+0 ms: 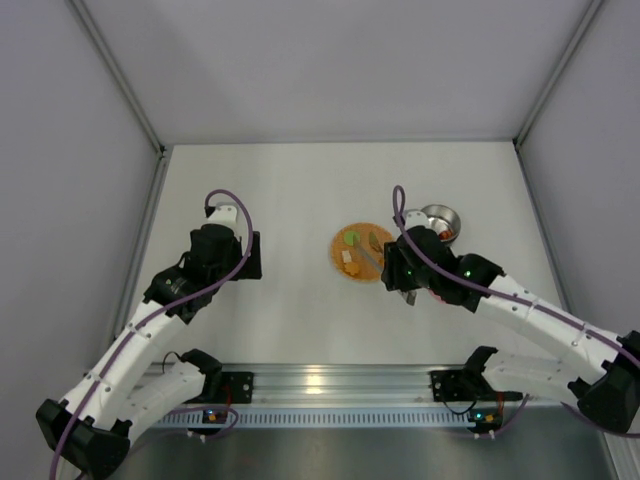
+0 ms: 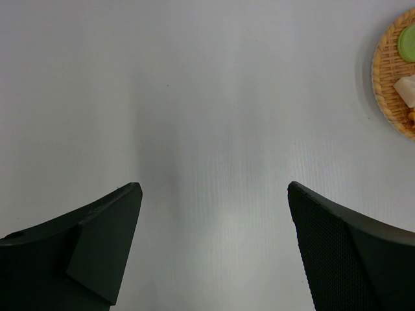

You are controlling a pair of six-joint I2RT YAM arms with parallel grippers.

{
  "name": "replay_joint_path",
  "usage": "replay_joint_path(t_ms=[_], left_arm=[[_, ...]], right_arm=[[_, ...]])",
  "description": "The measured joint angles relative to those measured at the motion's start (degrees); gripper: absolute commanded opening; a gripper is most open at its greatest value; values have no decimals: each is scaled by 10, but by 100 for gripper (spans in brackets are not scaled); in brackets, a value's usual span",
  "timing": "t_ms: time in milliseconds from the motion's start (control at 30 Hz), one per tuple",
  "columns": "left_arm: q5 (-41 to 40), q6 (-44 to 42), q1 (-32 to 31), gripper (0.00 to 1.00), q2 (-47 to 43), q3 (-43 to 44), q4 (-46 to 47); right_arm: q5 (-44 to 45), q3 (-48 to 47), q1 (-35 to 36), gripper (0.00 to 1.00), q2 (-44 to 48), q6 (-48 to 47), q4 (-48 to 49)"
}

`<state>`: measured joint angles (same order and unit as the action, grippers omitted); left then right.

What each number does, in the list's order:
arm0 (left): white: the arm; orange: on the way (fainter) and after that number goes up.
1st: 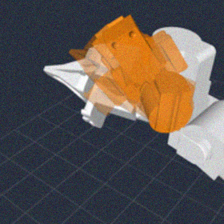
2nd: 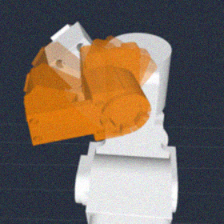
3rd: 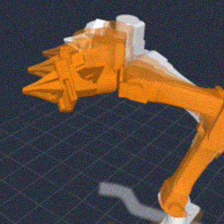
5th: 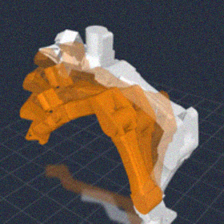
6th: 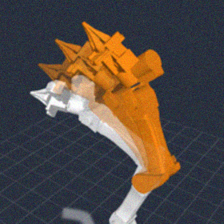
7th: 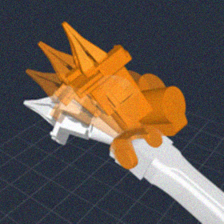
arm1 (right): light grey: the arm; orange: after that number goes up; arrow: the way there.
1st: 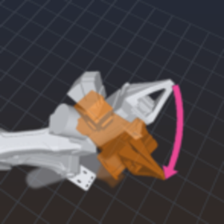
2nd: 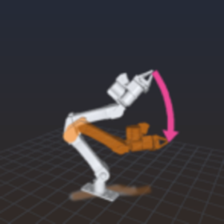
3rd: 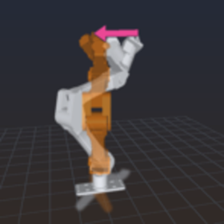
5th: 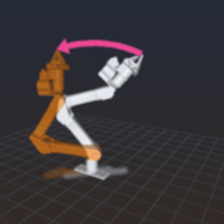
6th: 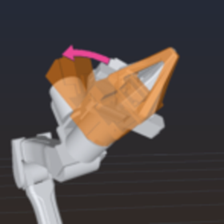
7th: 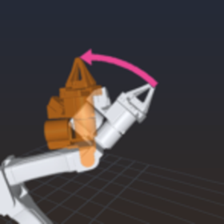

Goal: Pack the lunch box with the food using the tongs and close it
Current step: Pick up the fake food from the plate.

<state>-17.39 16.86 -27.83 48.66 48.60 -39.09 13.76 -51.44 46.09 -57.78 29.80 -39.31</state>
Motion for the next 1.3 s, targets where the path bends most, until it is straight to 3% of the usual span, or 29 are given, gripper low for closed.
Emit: replay_joint_path(t_ms=[333, 1300], left_arm=[[0, 0, 0, 99, 0, 0, 0], [0, 0, 0, 99, 0, 0, 0]], right_arm=[[2, -18, 60, 41, -83, 24, 33], [14, -23, 63, 36, -122, 33, 66]])
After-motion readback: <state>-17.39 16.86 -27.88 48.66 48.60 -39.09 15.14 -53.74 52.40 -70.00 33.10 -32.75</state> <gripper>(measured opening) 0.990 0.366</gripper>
